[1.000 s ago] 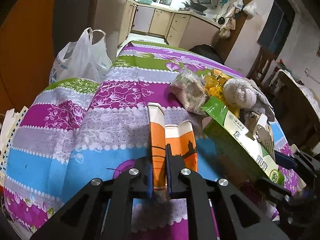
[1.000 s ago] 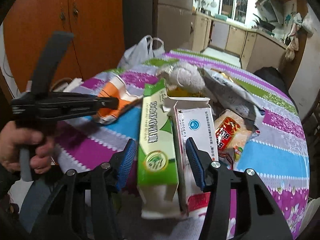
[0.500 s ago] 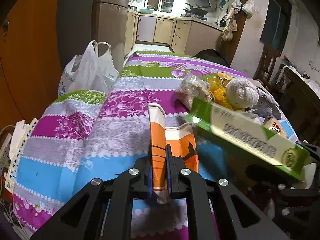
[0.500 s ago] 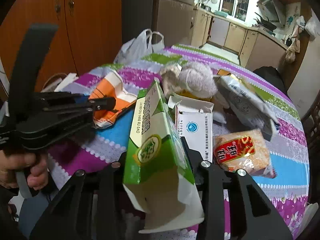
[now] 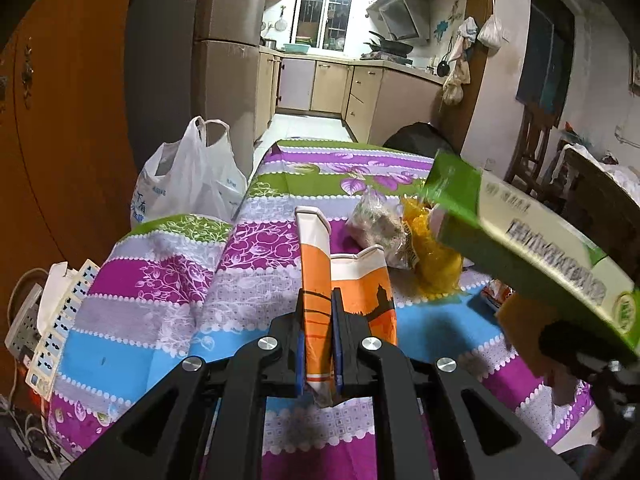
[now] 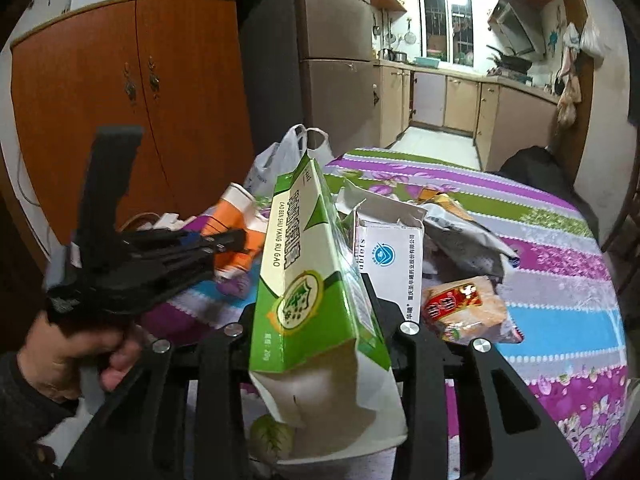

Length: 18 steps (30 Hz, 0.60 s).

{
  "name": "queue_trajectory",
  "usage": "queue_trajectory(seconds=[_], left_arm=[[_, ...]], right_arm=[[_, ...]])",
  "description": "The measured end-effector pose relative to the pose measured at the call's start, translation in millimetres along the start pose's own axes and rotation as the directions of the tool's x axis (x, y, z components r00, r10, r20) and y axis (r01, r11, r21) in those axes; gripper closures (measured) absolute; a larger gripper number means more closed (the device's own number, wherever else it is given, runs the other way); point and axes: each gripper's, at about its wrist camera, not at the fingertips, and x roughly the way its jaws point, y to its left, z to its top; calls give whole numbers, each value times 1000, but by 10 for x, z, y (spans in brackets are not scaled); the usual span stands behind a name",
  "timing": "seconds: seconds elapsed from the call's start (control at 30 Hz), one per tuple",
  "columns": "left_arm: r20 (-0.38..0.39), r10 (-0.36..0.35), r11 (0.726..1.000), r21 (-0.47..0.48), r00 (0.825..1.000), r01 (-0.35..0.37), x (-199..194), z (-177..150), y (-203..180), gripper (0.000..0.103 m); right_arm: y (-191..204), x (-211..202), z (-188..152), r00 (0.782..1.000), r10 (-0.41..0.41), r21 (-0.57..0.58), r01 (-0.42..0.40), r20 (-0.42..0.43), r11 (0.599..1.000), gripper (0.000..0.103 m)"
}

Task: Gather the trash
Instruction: 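Carry the orange carton and green box over the white basin with both tools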

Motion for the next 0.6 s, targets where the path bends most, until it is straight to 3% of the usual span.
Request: queue_trajectory(seconds=[0.03, 0.07, 0.1, 0.2, 0.3, 0.4, 0.6], left_arm=[[-2, 2, 1000, 0, 1000, -2, -13, -5, 1, 92], [-7, 0, 1000, -1, 1000, 0, -11, -10, 12, 92], [-13, 0, 1000, -3, 1000, 0, -17, -24, 18, 92], [-23, -1, 1000, -5, 1000, 1, -47, -80, 57, 92], [-44, -7, 1000, -18, 999, 7, -17, -135, 119, 92], [-52, -18, 999, -31, 998, 16, 11, -187, 144, 92], [-71, -41, 998, -46, 997, 38, 63, -263, 172, 92]], right_arm=[[-17, 121, -44, 998, 5, -12, -6, -56, 1000, 63], [-41, 206, -101, 995, 2, -22, -4, -99, 1000, 51], [-54, 204, -130, 995, -7, -23, 4, -99, 1000, 44], [-60, -12, -164, 999, -4, -21, 4, -34, 1000, 42], [-66, -128, -138, 1000, 6, -36, -7, -14, 999, 42], [50, -1, -131, 996, 35, -83, -42, -82, 996, 55], [108, 434, -45, 983, -34, -112, 13, -182, 994, 59]])
